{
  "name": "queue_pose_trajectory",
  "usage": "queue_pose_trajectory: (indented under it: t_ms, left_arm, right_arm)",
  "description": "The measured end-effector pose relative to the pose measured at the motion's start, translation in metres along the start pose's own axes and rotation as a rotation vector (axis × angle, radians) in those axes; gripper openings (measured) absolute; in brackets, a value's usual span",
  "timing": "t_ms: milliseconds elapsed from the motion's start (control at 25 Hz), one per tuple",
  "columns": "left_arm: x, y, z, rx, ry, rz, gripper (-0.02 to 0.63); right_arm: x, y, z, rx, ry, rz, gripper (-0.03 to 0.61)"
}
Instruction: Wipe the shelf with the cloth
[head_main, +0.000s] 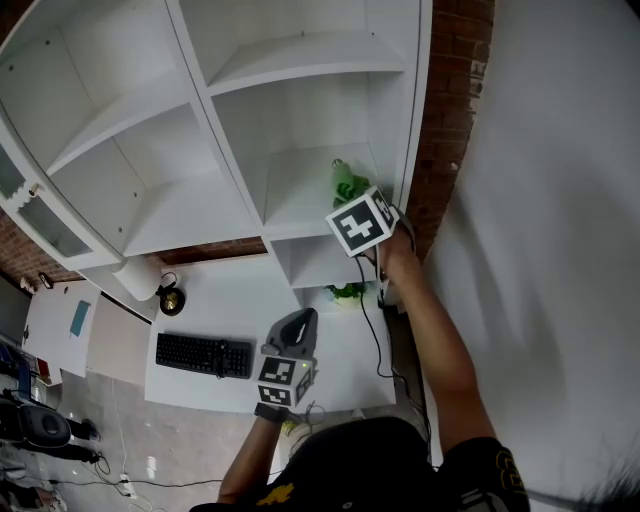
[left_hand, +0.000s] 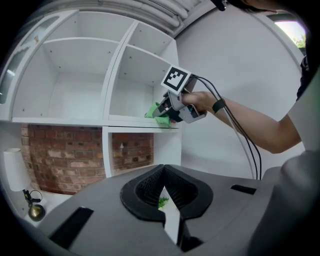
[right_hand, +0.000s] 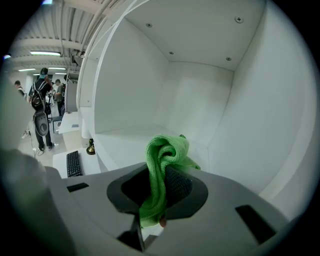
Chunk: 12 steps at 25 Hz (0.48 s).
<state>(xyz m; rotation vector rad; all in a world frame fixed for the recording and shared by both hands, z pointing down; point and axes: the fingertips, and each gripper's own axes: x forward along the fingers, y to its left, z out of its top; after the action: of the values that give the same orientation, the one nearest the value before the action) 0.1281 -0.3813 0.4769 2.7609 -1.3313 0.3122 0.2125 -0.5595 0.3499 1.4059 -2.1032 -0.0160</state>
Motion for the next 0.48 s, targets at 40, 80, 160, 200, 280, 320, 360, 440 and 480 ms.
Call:
queue_pose_trajectory:
  t_ms: [40, 80, 160, 200, 280, 320, 360, 440, 480]
  left_arm:
    - [0.001, -0.002, -0.001, 0.002, 0.002, -0.004, 0.017]
    - [0.001, -0.003, -0.001, 0.003, 0.004, -0.009, 0.017]
    - [0.002, -0.006, -0.002, 0.003, 0.007, -0.016, 0.017]
    - [0.002, -0.008, -0.002, 0.004, 0.009, -0.019, 0.017]
    - [0.003, -0.009, -0.002, 0.005, 0.009, -0.022, 0.017]
    - [0.004, -0.009, -0.002, 0.005, 0.009, -0.023, 0.017]
    - [0.004, -0.009, -0.002, 0.006, 0.01, -0.024, 0.017]
    - [0.004, -0.011, -0.004, 0.005, 0.014, -0.026, 0.017]
    - [0.005, -0.011, -0.006, 0.005, 0.018, -0.028, 0.017]
  right_arm:
    - [-0.002, -0.002, -0.002, 0.009, -0.006, -0.006, 0.061]
    - [-0.003, -0.005, -0.003, 0.018, -0.013, -0.013, 0.061]
    - [-0.007, -0.009, -0.007, 0.038, -0.025, -0.025, 0.061]
    - [-0.009, -0.011, -0.009, 0.047, -0.029, -0.032, 0.061]
    - [-0.012, -0.016, -0.012, 0.058, -0.036, -0.049, 0.061]
    - [-0.014, -0.018, -0.012, 0.062, -0.042, -0.058, 0.061]
    - [-0.015, -0.02, -0.013, 0.066, -0.048, -0.065, 0.061]
    - [-0.018, -0.022, -0.016, 0.083, -0.062, -0.074, 0.061]
    - [-0.019, -0.024, -0.018, 0.094, -0.066, -0.078, 0.061]
